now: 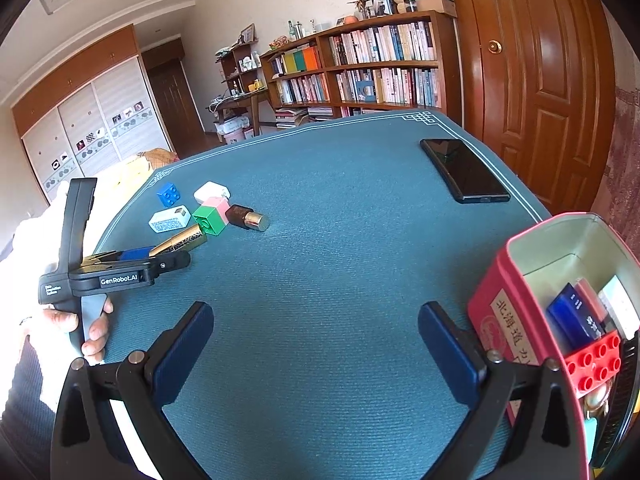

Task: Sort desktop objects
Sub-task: 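Move both tools back from the tin toward the gold tube, then grasp the gold tube with the left tool, then grasp the dark brown bottle with the right tool while the left tool holds the gold tube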

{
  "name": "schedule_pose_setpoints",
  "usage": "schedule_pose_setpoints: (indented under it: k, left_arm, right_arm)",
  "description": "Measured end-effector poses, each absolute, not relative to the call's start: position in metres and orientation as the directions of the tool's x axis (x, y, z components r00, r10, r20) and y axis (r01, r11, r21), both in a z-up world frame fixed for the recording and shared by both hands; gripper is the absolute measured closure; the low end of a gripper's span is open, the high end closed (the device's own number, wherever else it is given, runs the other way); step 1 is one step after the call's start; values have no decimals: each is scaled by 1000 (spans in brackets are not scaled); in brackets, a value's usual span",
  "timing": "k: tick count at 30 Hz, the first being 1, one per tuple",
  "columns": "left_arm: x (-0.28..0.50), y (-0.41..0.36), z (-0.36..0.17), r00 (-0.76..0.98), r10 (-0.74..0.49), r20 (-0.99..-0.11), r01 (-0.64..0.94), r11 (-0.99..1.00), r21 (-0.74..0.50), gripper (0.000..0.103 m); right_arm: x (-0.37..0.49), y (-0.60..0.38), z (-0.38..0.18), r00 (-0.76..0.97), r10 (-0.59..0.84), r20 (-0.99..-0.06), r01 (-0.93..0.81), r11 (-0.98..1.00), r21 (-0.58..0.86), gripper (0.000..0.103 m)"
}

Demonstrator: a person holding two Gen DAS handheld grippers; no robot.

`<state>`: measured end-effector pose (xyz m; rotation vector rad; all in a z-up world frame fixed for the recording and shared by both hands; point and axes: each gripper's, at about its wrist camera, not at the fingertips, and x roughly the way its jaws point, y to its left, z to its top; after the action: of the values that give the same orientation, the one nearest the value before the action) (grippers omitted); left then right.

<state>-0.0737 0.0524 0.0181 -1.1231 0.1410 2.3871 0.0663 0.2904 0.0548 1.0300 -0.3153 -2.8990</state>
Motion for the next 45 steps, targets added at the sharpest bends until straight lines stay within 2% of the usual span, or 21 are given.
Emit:
schedule_pose_setpoints:
  k: [5,9,11,13,15,17,20,22,25,29,33,37,45]
  left_arm:
    - [-62,63,25,-561,384,-733,-499,-864,-72,19]
    - [-68,72,27,-610,320,-725,-467,-884,3,19]
    - [-72,76,23,-619,294,-728,-466,-884,39,24]
    - [-74,79,18,-604,295,-741,-477,-878,39,35]
    - [-74,83,10,-589,283,-757,-482,-875,48,42]
    - [-70,85,11,-603,280,-746,-488,-870,68,45]
    - [-68,86,11,-595,300,-745,-500,-864,52,57]
    - [-66,85,11,-587,315,-746,-501,-865,30,70]
    - [-63,81,13,-581,321,-748,-487,-873,4,77]
    - [-60,68,18,-587,323,-743,-435,-899,-48,78]
    - [-59,50,30,-611,324,-722,-365,-925,-106,78]
    - [-60,38,37,-640,315,-701,-328,-937,-121,79]
    - [-65,30,28,-629,299,-718,-309,-943,-122,78]
  right_arm:
    - [62,289,53,-772,-128,-623,-11,-977,214,0]
    - [59,284,54,-769,-136,-625,6,-979,205,0]
    - [57,282,55,-770,-135,-623,12,-980,198,0]
    - [55,281,56,-771,-136,-623,16,-981,194,0]
    - [51,280,56,-767,-144,-625,23,-980,198,0]
    - [46,278,57,-764,-153,-627,33,-980,199,0]
    - [36,275,59,-761,-159,-629,47,-980,191,1]
    - [28,270,61,-759,-164,-630,59,-981,183,0]
    - [14,262,62,-752,-176,-635,82,-981,175,1]
    - [-7,250,56,-726,-210,-655,120,-976,181,4]
    - [-30,238,47,-702,-220,-677,146,-975,166,22]
    - [-55,232,37,-687,-225,-691,162,-974,157,30]
    - [-93,228,22,-666,-238,-707,173,-971,163,32]
